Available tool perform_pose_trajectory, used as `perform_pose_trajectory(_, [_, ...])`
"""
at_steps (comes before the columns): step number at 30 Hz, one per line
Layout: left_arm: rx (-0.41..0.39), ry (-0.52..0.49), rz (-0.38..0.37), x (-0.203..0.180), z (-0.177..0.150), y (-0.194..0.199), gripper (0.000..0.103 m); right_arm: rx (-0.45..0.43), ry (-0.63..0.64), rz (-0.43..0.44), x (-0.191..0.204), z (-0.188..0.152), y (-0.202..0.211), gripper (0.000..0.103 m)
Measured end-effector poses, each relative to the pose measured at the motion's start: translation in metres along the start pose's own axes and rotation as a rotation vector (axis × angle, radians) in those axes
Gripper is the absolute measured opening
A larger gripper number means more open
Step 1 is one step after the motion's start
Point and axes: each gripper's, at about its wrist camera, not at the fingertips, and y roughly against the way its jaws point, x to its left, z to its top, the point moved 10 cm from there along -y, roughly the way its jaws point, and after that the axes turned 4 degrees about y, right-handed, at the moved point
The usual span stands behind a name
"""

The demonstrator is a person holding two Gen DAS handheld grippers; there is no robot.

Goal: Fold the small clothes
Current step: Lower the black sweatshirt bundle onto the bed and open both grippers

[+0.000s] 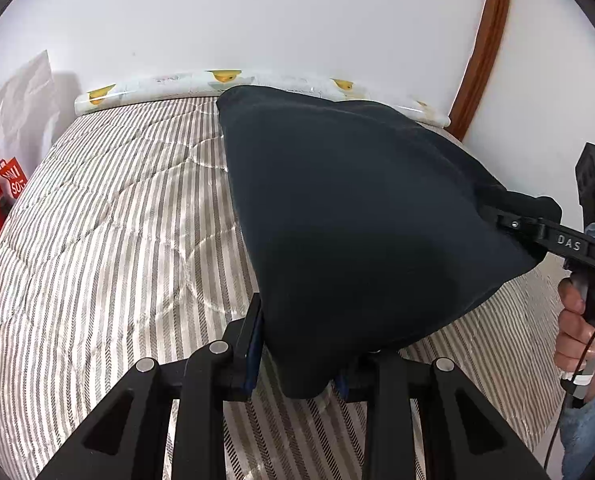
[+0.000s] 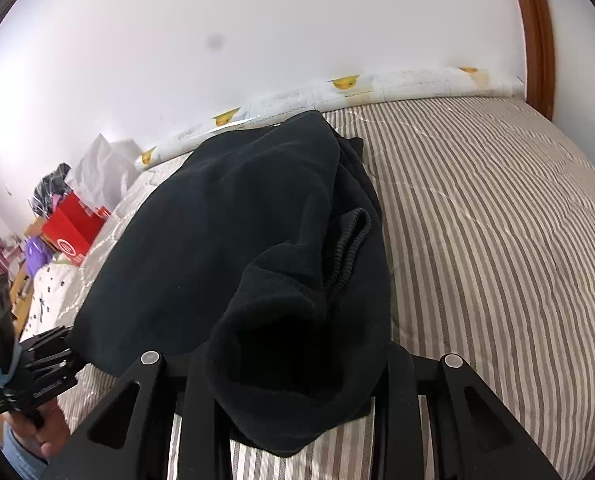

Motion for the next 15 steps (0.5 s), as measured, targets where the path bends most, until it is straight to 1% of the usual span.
perform_pose_trajectory(2, [0.006,0.007,-0.006,0.004,-0.004,0.003,0.027,-0.007,-0.010,0.002,-0.001,-0.004,0.005,0.029])
perform_pose_trajectory(5, [0.021,0.024,-0.024,0.008,-0.011,0.009,0.027,-0.010,0.009,-0.005,-0.002,-0.007,0.013,0.030])
perform_pose_trajectory(9, [0.061,0.013,-0.041,0.011,-0.022,0.023,0.029,0.002,0.048,-0.040,-0.001,-0.007,0.030,0.033])
perform_pose_trajectory(10, [0.057,0.008,-0.040,0.012,-0.023,0.028,0.029,-0.001,0.074,-0.063,0.001,-0.007,0.037,0.033])
perform_pose_trajectory(12, [0.024,-0.002,-0.036,0.015,-0.025,0.047,0.030,-0.024,0.150,-0.140,0.003,-0.004,0.052,0.033])
perform_pose_trajectory(14, [-0.006,0.000,-0.029,0.017,-0.020,0.061,0.033,-0.065,0.223,-0.223,0.004,0.004,0.067,0.033])
perform_pose_trajectory(15, [-0.017,0.000,-0.031,0.016,-0.014,0.065,0.036,-0.082,0.243,-0.240,0.007,0.008,0.071,0.033])
